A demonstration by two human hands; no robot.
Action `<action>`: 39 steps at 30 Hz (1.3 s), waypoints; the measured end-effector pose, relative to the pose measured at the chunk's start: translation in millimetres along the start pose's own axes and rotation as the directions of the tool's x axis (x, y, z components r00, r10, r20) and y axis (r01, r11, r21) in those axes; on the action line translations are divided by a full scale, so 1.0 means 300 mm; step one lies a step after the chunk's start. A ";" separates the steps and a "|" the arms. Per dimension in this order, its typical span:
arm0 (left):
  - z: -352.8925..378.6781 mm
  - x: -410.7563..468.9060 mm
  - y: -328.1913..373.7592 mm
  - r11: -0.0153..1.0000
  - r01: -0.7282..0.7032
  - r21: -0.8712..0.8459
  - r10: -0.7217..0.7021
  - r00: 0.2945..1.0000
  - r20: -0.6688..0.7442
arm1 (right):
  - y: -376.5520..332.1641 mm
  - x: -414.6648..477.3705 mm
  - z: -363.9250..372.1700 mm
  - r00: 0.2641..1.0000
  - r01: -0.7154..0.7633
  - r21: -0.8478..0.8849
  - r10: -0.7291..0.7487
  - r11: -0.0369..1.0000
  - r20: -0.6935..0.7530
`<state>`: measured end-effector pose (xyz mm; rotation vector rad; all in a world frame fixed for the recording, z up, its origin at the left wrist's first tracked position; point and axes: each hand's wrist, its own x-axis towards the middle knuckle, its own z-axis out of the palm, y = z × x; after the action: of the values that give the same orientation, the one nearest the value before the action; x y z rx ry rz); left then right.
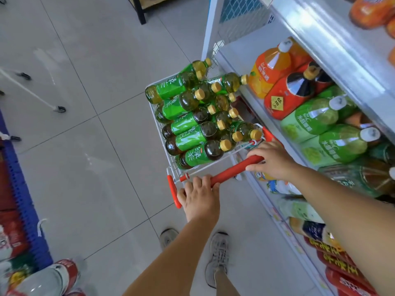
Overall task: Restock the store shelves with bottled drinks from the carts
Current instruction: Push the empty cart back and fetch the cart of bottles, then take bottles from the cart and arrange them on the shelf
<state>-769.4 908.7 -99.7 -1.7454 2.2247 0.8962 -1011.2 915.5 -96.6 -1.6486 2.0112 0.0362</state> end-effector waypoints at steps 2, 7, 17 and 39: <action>0.004 -0.008 0.016 1.000 0.013 0.007 -0.013 1.000 0.020 | 0.012 -0.011 0.001 1.000 -0.014 0.006 0.014 1.000 0.006; -0.014 -0.027 0.045 0.999 0.035 0.035 -0.040 0.992 0.124 | 0.021 -0.029 -0.010 0.998 -0.052 0.030 0.051 0.998 0.035; -0.337 0.162 -0.079 0.947 0.053 -0.317 0.046 0.954 0.297 | -0.196 -0.023 -0.091 0.943 -0.272 0.417 0.326 0.867 -0.062; -0.759 1.149 -0.229 0.909 -0.417 0.015 0.388 0.858 0.337 | -0.771 0.761 -0.081 0.286 -0.386 0.890 0.885 -0.244 0.367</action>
<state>-757.4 490.2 -107.3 -1.0068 2.3875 1.0579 -833.7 642.3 -99.6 0.5515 2.1867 -1.0450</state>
